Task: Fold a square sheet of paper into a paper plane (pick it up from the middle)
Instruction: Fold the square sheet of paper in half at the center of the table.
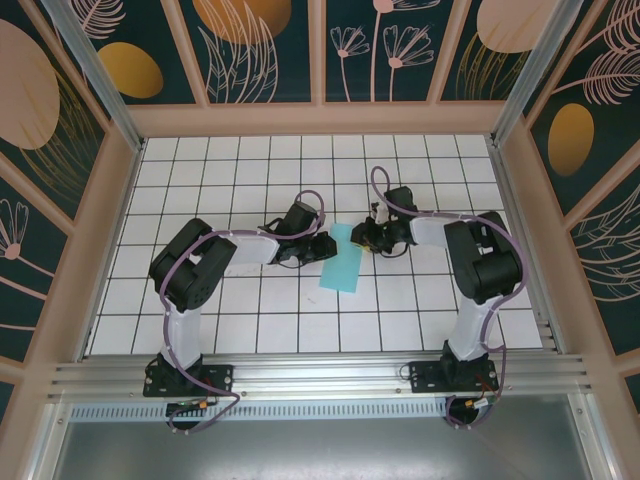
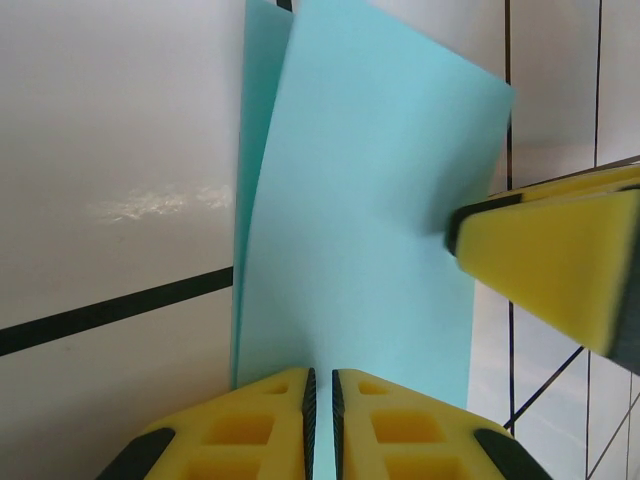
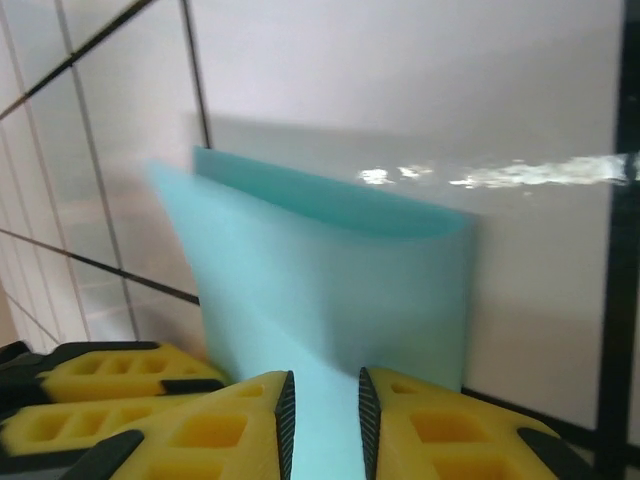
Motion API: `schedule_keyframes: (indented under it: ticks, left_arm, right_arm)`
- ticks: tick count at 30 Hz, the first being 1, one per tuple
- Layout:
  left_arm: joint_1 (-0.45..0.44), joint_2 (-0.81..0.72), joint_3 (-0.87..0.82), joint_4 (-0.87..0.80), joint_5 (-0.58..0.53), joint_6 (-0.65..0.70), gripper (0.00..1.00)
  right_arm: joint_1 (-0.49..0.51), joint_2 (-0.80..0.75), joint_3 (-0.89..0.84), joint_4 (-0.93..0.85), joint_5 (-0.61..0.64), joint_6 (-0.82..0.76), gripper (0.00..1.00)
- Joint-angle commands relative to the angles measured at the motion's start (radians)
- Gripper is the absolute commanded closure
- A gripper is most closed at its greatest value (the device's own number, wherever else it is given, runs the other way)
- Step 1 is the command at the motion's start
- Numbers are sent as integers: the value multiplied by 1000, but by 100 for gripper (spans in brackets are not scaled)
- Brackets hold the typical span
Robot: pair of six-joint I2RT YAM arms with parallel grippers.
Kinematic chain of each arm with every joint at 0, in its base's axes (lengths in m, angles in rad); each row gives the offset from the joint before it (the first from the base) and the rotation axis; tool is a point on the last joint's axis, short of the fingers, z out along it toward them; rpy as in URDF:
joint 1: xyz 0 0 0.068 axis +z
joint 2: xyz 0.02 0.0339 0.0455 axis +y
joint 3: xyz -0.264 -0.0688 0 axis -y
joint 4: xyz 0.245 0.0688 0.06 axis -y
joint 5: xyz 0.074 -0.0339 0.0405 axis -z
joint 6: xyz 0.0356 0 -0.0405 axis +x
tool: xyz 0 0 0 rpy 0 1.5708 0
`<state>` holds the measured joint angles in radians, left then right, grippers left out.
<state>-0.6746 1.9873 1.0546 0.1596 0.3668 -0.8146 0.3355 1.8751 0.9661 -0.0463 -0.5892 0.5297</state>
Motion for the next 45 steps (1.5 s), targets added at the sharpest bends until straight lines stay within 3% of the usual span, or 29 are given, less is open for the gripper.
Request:
schedule_keyframes:
  ticks: [1,13,25,33,39,45]
  left_arm:
    - [-2,47,-9,-83,-11,25,84]
    - [-3,42,-6,-87,-7,23,84]
    - [-3,40,2,-95,-13,26,84]
    - [-3,41,-2,-98,-12,28,84]
    - [-2,37,-1,-97,-12,29,84]
    - [-3,38,-2,-94,-11,27,84]
  right_arm:
    - [-8,38,31,-67,44,-16,72]
    - [-32,-14,120,-69,-53,-11,72]
    - [-32,87,123,-96,49,-14,73]
    - [-35,-6,179,-107,1,-12,72]
    - [-42,52,179,-51,-61,9,72]
    - [-43,122,191,-82,9,6,72]
